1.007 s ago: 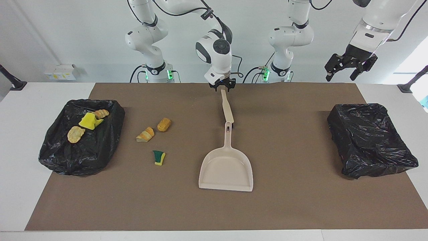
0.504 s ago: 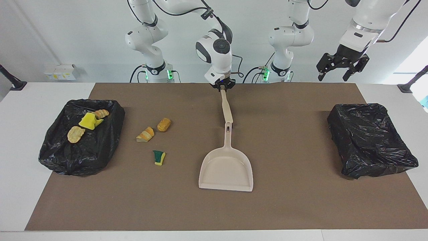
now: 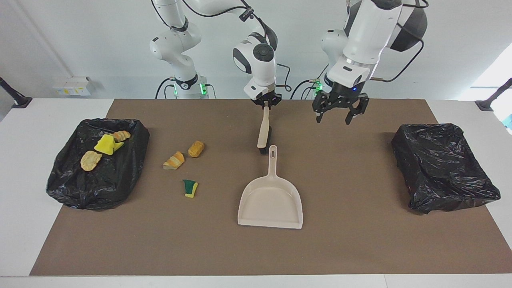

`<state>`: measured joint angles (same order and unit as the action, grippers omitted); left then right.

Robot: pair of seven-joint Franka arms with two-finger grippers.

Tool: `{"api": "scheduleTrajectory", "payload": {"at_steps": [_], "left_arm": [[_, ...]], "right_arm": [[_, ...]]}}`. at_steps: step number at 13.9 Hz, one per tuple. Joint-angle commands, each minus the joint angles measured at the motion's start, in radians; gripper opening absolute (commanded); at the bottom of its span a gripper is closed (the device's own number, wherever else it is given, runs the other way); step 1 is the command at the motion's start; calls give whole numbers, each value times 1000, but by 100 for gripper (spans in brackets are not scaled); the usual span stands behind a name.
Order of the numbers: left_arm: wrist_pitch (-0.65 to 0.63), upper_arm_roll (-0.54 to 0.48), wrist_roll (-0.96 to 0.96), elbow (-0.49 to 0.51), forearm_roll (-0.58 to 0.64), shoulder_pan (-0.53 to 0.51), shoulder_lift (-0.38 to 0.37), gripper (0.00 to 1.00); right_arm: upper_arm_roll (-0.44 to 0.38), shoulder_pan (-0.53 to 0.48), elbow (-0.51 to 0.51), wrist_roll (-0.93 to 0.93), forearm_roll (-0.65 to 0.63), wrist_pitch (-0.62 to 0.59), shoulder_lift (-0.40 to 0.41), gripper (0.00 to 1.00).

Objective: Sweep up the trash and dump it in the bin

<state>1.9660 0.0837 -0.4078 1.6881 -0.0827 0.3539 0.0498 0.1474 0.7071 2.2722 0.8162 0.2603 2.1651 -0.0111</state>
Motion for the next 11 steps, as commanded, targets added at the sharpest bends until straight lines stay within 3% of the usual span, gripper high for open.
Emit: {"api": "scheduleTrajectory", "payload": {"at_steps": [1, 5, 8, 11], "left_arm": [[72, -18, -29, -31, -37, 39, 91, 100], [204, -19, -49, -45, -32, 175, 238, 100], [255, -18, -69, -16, -29, 197, 269, 100], [287, -19, -65, 88, -28, 229, 259, 100]], "right_arm": [[3, -92, 12, -55, 23, -121, -104, 0], [0, -219, 10, -112, 7, -211, -164, 0], [-2, -309, 10, -158, -45, -226, -162, 0], [-2, -383, 1, -181, -148, -261, -150, 0]]}}
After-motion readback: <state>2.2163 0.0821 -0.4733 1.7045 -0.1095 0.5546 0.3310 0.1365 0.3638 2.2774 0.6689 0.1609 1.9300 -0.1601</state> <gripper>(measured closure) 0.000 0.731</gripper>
